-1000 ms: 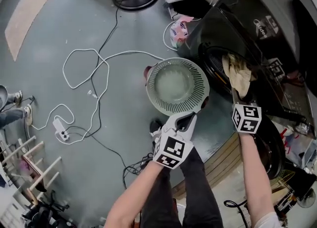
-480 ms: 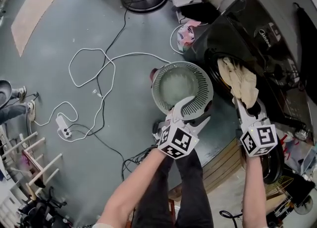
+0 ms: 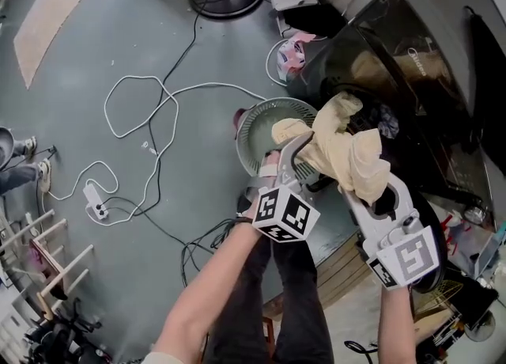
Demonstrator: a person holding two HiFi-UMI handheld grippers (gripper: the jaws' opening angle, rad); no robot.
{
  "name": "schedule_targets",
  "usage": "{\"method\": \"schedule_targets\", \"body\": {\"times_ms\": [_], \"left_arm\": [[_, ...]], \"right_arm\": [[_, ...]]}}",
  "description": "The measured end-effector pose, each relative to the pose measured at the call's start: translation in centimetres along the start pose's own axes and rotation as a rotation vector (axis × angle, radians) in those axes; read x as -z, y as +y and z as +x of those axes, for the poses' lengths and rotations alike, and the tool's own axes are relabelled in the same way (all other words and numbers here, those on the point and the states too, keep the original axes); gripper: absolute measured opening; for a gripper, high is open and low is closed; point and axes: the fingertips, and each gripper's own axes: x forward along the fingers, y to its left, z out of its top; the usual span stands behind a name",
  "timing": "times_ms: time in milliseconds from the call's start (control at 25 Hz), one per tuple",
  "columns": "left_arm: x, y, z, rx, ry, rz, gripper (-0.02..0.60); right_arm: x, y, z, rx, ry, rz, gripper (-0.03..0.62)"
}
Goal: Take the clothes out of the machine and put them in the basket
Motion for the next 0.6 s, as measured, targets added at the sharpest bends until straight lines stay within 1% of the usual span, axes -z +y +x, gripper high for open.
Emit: {"method": "schedule_targets", "body": {"times_ms": [160, 240, 280, 320, 360, 480, 600], "left_arm": [[-0.4, 0.7, -0.6, -0.013, -0.012, -0.006, 0.491], [-0.4, 1.2, -1.0, -0.02, -0.028, -0.004, 0.485], [-0.4, 1.6, -1.4, -0.032, -0.037, -0.016, 0.407], [-0.4, 2.1, -1.9, -0.047, -0.045, -0.038, 0.244], [-0.1, 2.5, -2.4, -0.061, -0.048, -0.06, 0.165], [1.4, 3.0, -3.3, -0.081, -0.014, -0.093, 0.147], [3.3, 3.1, -3.8, -0.085, 0.024, -0.12, 0.146]], "right_arm": [[-2.2, 4.9, 0.1, -0.156, -0.017, -0.041, 0.133], [-2.6, 6.7, 0.0, -0.208, -0.012, -0.062, 0.133], [-2.6, 6.9, -0.1, -0.215, -0.01, -0.064, 0.133], [-2.5, 6.7, -0.1, -0.214, -0.014, -0.055, 0.133], [-2.5, 6.4, -0.1, -0.207, -0.025, -0.041, 0.133], [-2.3, 5.1, 0.8, -0.164, -0.052, -0.017, 0.133], [-0.9, 4.8, 1.8, -0.133, -0.025, -0.008, 0.133]]}}
